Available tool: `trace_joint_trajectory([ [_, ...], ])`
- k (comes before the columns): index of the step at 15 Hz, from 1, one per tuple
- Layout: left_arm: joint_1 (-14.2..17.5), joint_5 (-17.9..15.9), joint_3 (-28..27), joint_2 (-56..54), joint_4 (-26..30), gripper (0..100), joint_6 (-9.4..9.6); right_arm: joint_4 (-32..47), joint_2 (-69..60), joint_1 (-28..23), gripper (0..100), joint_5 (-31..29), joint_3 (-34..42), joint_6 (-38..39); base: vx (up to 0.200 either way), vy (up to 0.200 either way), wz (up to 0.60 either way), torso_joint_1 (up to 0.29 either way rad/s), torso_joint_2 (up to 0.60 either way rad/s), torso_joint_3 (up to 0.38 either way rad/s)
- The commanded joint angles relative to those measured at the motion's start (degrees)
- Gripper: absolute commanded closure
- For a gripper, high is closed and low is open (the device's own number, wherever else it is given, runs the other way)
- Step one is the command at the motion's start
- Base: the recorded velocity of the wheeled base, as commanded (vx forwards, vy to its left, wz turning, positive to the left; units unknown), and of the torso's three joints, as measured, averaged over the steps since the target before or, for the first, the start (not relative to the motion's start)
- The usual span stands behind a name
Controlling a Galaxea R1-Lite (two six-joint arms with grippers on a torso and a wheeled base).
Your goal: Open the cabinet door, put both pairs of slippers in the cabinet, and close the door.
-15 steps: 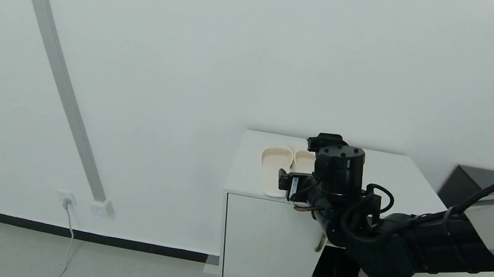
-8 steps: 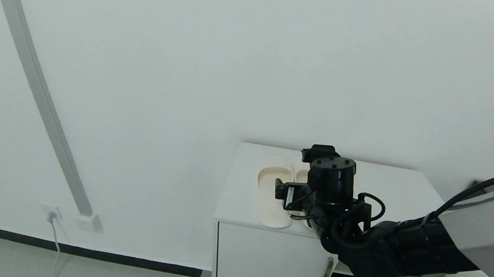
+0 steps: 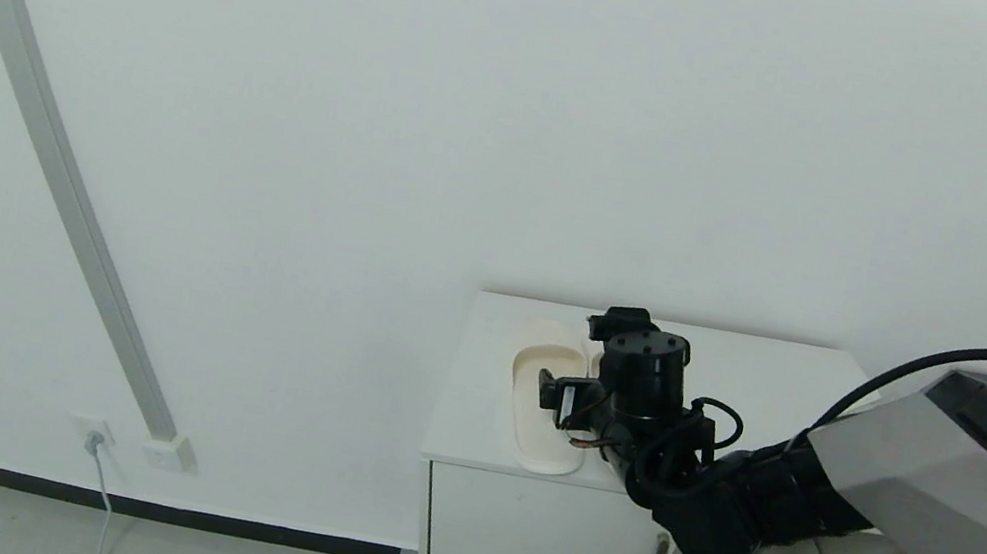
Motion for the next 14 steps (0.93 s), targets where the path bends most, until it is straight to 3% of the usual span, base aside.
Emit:
trace_joint_trajectory([
  [1, 0.0, 0.0, 0.02, -0.01, 0.0, 100, -0.03, 0.06, 4.04, -0.69, 0, -0.1, -3.52, -0.19, 0.0, 0.0, 0.0, 0.0, 0.0, 0.0],
  [7, 0.0, 0.0, -0.07, -0.01, 0.0, 100, -0.03, 0.24, 9.05, -3.68, 0, 0.52, -12.39, -2.65, 0.0, 0.0, 0.0, 0.0, 0.0, 0.0],
  [12, 0.0, 0.0, -0.07, -0.01, 0.0, 100, -0.03, 1.12, 9.49, -3.86, 0, 1.4, -13.53, -2.65, 0.0, 0.0, 0.0, 0.0, 0.0, 0.0],
  [13, 0.0, 0.0, 0.02, -0.01, 0.0, 100, -0.03, 1.12, 9.49, -3.86, 100, 1.4, -13.53, -2.65, 0.0, 0.0, 0.0, 0.0, 0.0, 0.0],
  [14, 0.0, 0.0, 0.02, -0.01, 0.0, 100, -0.03, 1.12, 9.49, -3.86, 100, 1.4, -13.53, -2.65, 0.0, 0.0, 0.0, 0.0, 0.0, 0.0],
])
